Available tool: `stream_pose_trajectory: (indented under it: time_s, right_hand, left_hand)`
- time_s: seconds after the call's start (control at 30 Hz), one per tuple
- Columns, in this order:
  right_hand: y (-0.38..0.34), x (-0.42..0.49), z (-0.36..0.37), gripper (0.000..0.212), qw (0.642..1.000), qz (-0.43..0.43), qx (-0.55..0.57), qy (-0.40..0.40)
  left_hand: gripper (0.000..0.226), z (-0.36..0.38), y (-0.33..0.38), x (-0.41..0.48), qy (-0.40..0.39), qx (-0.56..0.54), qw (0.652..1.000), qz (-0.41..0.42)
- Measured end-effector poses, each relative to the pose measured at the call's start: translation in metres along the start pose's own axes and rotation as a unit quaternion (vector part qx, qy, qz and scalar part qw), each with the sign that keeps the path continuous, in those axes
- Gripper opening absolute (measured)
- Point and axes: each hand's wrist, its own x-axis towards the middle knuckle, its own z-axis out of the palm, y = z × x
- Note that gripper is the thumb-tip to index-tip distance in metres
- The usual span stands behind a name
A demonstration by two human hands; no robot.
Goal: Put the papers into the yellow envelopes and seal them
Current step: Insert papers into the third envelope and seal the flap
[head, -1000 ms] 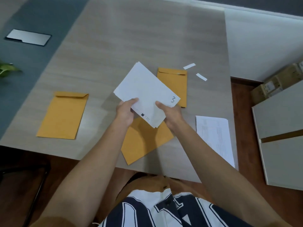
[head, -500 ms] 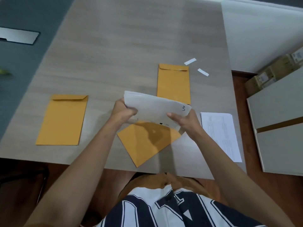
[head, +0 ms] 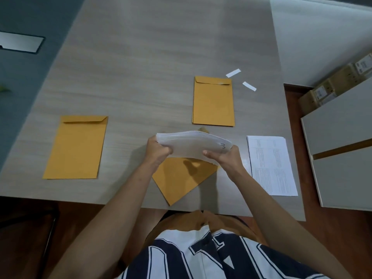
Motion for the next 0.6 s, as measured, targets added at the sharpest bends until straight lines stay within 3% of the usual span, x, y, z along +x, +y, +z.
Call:
stream_pose_trajectory:
  time_s: [0.6]
  right_hand:
    - [-0.001,0.010,0.006,0.038,0.999,0.011,0.022,0.026]
  left_hand:
    - [0.035,0.002,0.003,0.004,0.020,-0.018,1.000,0.015]
